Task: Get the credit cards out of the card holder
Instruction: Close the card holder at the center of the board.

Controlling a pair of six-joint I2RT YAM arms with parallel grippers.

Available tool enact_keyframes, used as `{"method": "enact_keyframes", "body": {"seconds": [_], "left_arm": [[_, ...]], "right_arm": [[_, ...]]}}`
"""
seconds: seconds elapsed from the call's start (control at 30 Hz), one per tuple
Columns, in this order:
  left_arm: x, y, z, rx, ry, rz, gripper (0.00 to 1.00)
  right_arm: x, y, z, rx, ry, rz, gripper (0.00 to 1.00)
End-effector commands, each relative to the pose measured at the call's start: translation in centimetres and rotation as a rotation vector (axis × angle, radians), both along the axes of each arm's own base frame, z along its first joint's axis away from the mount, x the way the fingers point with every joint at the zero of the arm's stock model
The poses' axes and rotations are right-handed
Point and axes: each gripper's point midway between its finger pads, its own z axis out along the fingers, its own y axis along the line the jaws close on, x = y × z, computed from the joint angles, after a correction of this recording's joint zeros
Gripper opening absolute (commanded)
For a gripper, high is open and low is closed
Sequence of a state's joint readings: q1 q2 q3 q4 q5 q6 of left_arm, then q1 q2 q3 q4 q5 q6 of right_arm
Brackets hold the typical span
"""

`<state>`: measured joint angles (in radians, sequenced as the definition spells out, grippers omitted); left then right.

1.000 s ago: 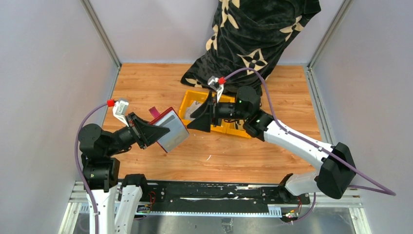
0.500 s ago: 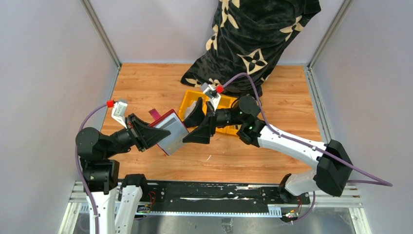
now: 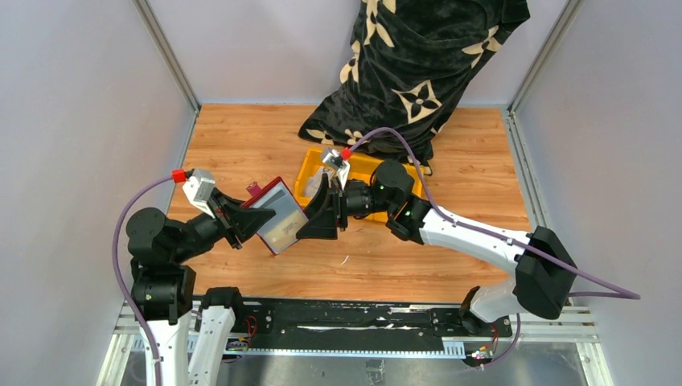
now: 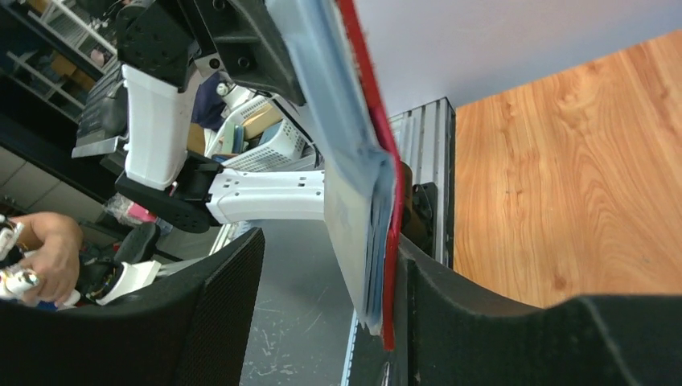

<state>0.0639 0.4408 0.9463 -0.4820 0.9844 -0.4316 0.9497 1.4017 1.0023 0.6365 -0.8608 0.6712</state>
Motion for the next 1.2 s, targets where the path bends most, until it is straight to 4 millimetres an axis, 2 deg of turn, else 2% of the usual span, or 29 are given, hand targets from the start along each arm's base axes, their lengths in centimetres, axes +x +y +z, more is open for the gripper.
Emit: {"method": "enact_keyframes", "body": {"seconds": [0.0, 0.1, 0.17, 0.27, 0.43, 0.53, 0.67, 0.8, 0.9, 1.0, 1.07, 1.1, 1.17], "left_arm": [[2.9, 1.9, -3.8, 0.175, -0.079, 0.098, 0.09], [3.9, 1.9, -6.6, 0.208, -0.036, 0.071, 0.08], [4.2, 1.7, -7.8, 0.204, -0.011, 0.050, 0.08], [4.6, 1.4, -7.6, 0.205, -0.059, 0.030, 0.08], [4.5, 0.9, -7.2, 0.302, -0.215, 0.007, 0.08], [4.2, 0.9, -7.2, 0.333, -0.287, 0.003, 0.08], [4.1, 1.0, -8.3, 0.398, -0.375, -0.007, 0.11], [4.6, 1.3, -9.8, 0.466, -0.436, -0.017, 0.14], [5.4, 1.3, -10.8, 0.504, -0.482, -0.024, 0.16], [6.3, 1.5, -12.6, 0.585, -0.548, -0.035, 0.15], [6.5, 1.4, -14.8, 0.672, -0.595, -0.089, 0.15], [6.6, 1.3, -16.2, 0.718, -0.609, -0.122, 0.15], [6.9, 1.1, -18.7, 0.807, -0.627, -0.173, 0.15]], "right_arm": [[-0.5, 0.2, -1.4, -0.012, 0.081, 0.002, 0.60], [-0.2, 0.3, -1.5, 0.006, 0.119, -0.012, 0.58], [0.4, 0.5, -1.9, -0.001, 0.153, -0.033, 0.58], [1.7, 0.9, -2.5, 0.008, 0.257, -0.084, 0.65], [4.5, 1.7, -0.7, 0.184, 0.522, -0.137, 0.67], [5.9, 2.3, -0.3, 0.265, 0.640, -0.138, 0.70], [6.1, 2.5, 0.8, 0.317, 0.633, -0.144, 0.73], [5.3, 2.0, 1.7, 0.334, 0.595, -0.137, 0.75], [4.9, 1.7, 1.2, 0.306, 0.592, -0.142, 0.75], [4.9, 1.0, -1.0, 0.218, 0.596, -0.202, 0.75], [5.9, 0.1, -3.1, 0.121, 0.602, -0.310, 0.76], [6.5, -0.5, -4.7, 0.051, 0.612, -0.379, 0.77], [7.5, -2.0, -5.1, 0.032, 0.605, -0.470, 0.77]]}}
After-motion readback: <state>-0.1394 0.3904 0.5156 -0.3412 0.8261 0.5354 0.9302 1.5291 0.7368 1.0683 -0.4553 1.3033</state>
